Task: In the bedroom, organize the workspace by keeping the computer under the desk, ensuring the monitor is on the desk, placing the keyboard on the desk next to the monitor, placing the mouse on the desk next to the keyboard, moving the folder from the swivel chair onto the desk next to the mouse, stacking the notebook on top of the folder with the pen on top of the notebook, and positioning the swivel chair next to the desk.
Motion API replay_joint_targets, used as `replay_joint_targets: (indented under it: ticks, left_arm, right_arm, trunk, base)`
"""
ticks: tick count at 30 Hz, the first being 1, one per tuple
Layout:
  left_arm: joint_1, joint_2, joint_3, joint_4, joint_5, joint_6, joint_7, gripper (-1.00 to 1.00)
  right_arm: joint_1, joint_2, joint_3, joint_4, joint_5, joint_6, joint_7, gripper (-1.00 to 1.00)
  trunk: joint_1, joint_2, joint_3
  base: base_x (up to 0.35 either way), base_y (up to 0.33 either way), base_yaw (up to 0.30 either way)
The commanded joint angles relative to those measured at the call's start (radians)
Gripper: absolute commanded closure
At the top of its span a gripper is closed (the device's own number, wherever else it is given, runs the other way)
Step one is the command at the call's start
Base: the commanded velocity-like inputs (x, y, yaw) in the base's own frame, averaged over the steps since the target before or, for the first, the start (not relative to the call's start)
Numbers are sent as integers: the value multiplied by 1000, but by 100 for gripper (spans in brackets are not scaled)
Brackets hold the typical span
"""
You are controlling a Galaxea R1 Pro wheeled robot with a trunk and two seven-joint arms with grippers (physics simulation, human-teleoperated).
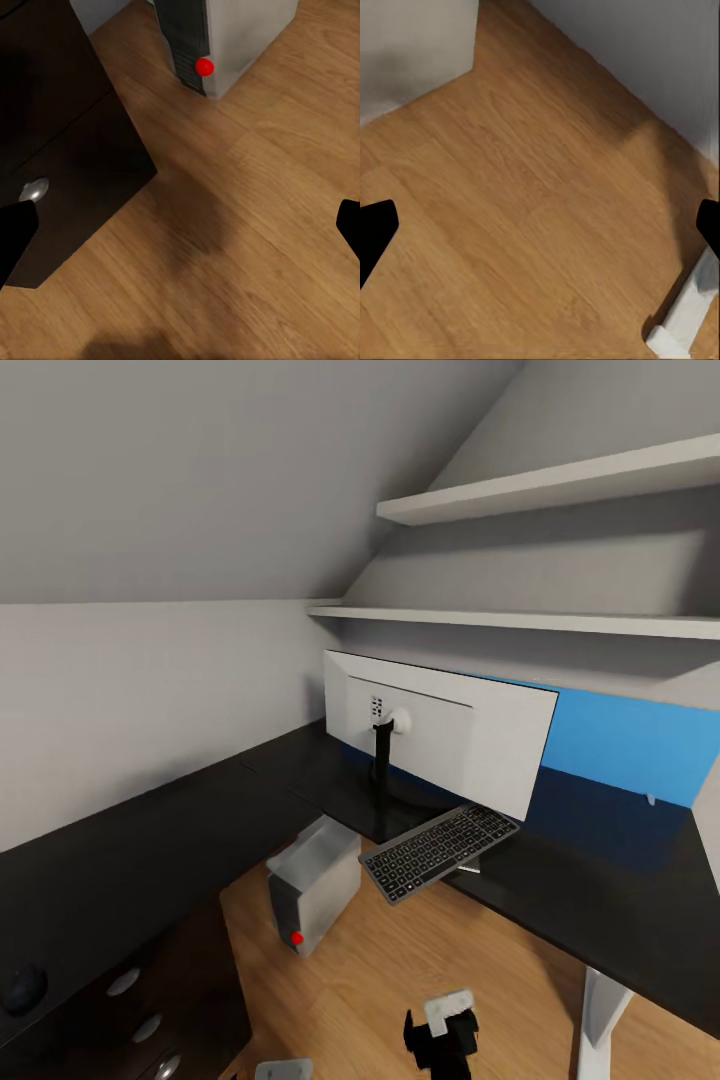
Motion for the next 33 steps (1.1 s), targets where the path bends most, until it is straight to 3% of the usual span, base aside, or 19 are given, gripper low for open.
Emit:
replay_joint_targets:
  ticks: [1,3,6,9,12,13,17,20,26,33]
  left_arm:
    - [-1,1,-4,0,10,-4,6,-100]
    - [-1,2,-4,0,10,-3,6,-100]
    - [-1,3,-4,0,10,-3,6,-100]
    - [-1,4,-3,-1,10,-3,7,-100]
    - [-1,5,-3,-2,10,-3,8,-100]
    - [-1,5,-3,-2,10,-3,10,-100]
    - [-1,5,-3,-4,10,-4,11,-100]
    - [-1,5,-2,-6,10,-4,12,-100]
    - [-1,5,-3,-6,10,-3,12,-100]
    - [-1,4,-3,-6,10,-4,12,-100]
  right_arm:
    - [-20,0,13,-41,35,80,-26,-100]
    - [-44,0,44,-100,69,187,-52,-100]
    - [-63,0,88,-142,89,283,-80,-100]
    - [-91,0,162,-170,103,386,-116,-100]
    - [-105,0,228,-179,113,433,-142,-100]
    - [-110,0,272,-180,120,450,-161,-100]
    - [-116,0,346,-167,127,469,-197,-100]
    - [-120,0,401,-73,133,477,-227,-100]
    - [-120,0,420,-10,136,483,-277,-100]
    - [-120,0,434,10,135,483,-289,-100]
  trunk:
    - [0,-1,-1]
    - [0,-1,-1]
    - [0,-1,-1]
    - [0,-1,-1]
    - [0,-1,-1]
    - [0,-1,-1]
    - [0,-1,-1]
    - [0,-1,-1]
    - [0,-1,-1]
    - [0,-1,-1]
  base:
    - [0,0,0]
    - [0,0,0]
    - [0,0,0]
    - [0,0,0]
    - [0,0,0]
    - [0,0,0]
    - [0,0,0]
    - [0,0,0]
    - [0,0,0]
    - [0,0,0]
